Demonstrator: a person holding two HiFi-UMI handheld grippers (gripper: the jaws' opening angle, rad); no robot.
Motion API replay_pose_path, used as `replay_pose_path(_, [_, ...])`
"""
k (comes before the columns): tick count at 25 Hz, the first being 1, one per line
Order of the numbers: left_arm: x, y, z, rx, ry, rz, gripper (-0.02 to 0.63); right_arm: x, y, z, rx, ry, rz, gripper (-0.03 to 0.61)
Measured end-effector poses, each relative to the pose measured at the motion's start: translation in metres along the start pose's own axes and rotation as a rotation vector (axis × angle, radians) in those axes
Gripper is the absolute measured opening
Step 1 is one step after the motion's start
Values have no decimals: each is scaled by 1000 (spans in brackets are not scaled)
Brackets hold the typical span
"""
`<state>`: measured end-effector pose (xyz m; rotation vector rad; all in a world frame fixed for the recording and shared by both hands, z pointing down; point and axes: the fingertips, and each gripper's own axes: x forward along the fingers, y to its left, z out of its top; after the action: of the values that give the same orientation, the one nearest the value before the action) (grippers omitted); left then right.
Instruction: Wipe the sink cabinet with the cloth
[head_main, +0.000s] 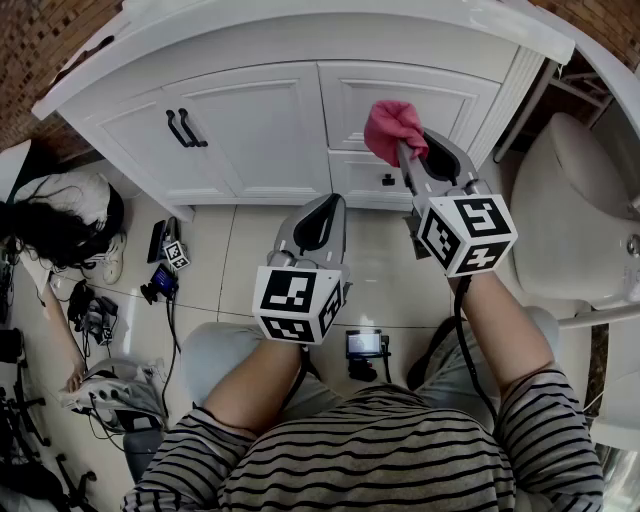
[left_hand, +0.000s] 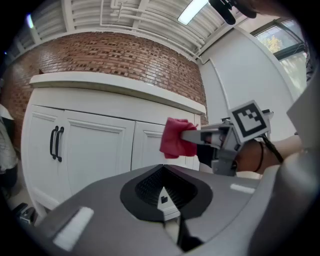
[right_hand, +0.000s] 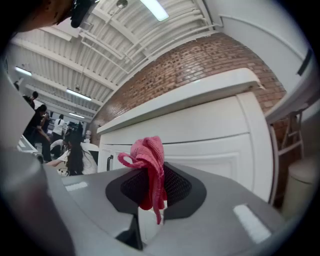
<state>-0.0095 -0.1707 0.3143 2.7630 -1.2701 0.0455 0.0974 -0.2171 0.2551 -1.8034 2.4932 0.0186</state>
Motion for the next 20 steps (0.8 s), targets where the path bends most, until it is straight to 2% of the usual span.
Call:
replay_pose_path(4, [2,14,-4,-28,10,23,2,65,27,22,-62,-27,66,67])
replay_pose_path(10, [6,29,-14,-43,34,50,2,114,34,31,-66,-8,52,67])
replay_pose_path(15, [9,31,-13,-58,35,39,2,95,-5,33,-48,-15,-25,69])
replay_pose_path(20, [12,29,-18,-62,49,27,2,48,-70,36,-59,-28,-157,71])
